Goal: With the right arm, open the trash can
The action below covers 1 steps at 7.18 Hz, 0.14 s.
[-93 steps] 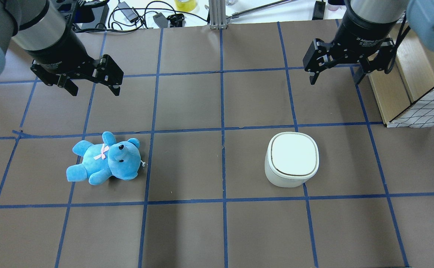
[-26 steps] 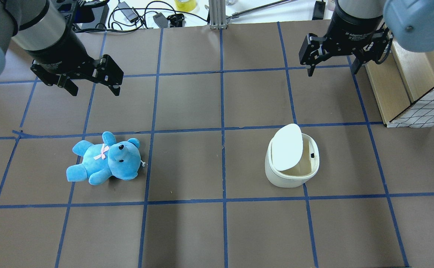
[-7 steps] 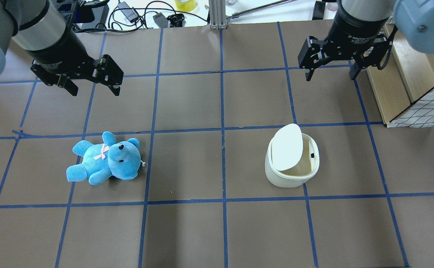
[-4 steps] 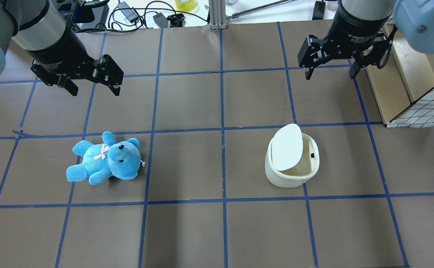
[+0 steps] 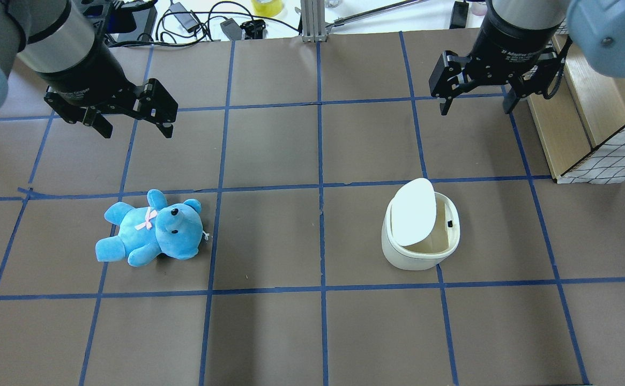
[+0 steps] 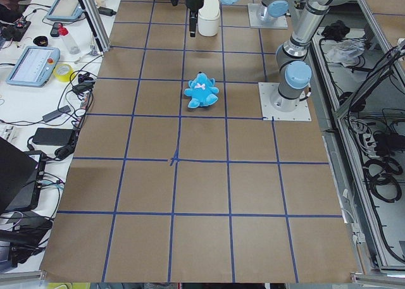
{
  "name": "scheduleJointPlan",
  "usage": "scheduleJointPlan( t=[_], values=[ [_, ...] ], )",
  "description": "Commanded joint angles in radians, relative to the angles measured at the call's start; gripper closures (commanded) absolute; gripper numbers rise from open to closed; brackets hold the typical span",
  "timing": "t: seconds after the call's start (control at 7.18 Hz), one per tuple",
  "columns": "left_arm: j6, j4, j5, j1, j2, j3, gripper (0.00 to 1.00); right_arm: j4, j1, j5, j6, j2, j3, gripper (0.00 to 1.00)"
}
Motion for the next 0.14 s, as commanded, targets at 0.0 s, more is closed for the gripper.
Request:
scheduleJointPlan(
  t=[0.0],
  values=[
    [0.0, 0.0, 0.0, 0.0, 0.0, 0.0, 0.0, -0.003, -0.001, -0.015, -0.014, 0.001, 0.001, 0.0]
  ],
)
